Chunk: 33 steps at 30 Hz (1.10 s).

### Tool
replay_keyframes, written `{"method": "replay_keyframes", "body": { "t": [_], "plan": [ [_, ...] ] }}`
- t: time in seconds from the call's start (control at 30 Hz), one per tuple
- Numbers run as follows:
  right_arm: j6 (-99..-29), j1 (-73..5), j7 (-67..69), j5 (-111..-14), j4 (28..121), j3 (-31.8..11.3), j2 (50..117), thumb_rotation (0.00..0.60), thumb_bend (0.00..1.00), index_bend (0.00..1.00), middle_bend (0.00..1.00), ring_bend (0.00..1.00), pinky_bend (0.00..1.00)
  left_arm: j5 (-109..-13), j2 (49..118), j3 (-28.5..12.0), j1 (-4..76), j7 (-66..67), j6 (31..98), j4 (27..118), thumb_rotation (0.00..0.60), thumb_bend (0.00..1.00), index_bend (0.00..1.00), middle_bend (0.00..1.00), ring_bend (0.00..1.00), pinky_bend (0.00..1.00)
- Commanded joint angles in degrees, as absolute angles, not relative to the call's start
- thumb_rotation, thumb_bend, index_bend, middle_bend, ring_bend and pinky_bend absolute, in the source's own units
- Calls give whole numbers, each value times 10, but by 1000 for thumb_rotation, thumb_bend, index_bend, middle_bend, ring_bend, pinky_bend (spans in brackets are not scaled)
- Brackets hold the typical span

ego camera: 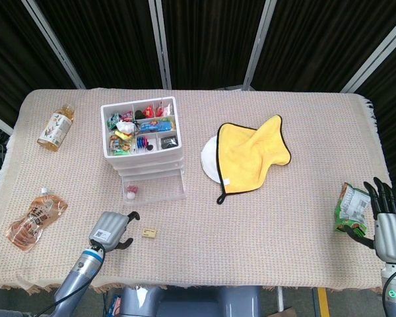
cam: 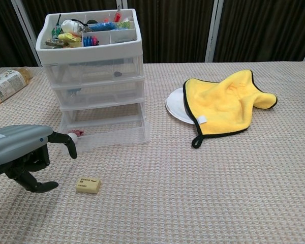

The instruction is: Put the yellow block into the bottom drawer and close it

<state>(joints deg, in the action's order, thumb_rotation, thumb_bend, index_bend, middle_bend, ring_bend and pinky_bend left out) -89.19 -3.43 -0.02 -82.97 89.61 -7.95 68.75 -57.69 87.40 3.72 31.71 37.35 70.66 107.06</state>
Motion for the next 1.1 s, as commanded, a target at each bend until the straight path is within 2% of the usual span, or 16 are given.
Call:
{"method": "replay_keyframes", "body": {
  "t": [0.03, 0.8, 0.97, 1.1],
  "plan": [
    [-892, -34, 0, -829, 896, -80, 688, 600, 52, 89, 0, 0, 0, -569, 894, 28, 320, 379, 699, 1054, 600, 305, 324, 1000, 932, 726],
    [-894, -33, 2, -827, 894, -82, 689, 600, 52, 89, 0, 0, 0, -523, 981, -1, 335, 414, 671, 983, 600, 328, 415, 1000, 932, 726],
    [-894, -33, 4, -828, 894, -82, 688, 600, 53, 89, 0, 0, 0, -514, 989, -5, 335, 416, 669, 978, 600, 443, 484, 1000, 932, 726],
    [-894, -33, 5, -828, 894, -82, 688, 600, 52, 89, 0, 0, 0, -519, 987, -6, 334, 412, 671, 983, 600, 477, 503, 1000, 932, 726]
  ]
}}
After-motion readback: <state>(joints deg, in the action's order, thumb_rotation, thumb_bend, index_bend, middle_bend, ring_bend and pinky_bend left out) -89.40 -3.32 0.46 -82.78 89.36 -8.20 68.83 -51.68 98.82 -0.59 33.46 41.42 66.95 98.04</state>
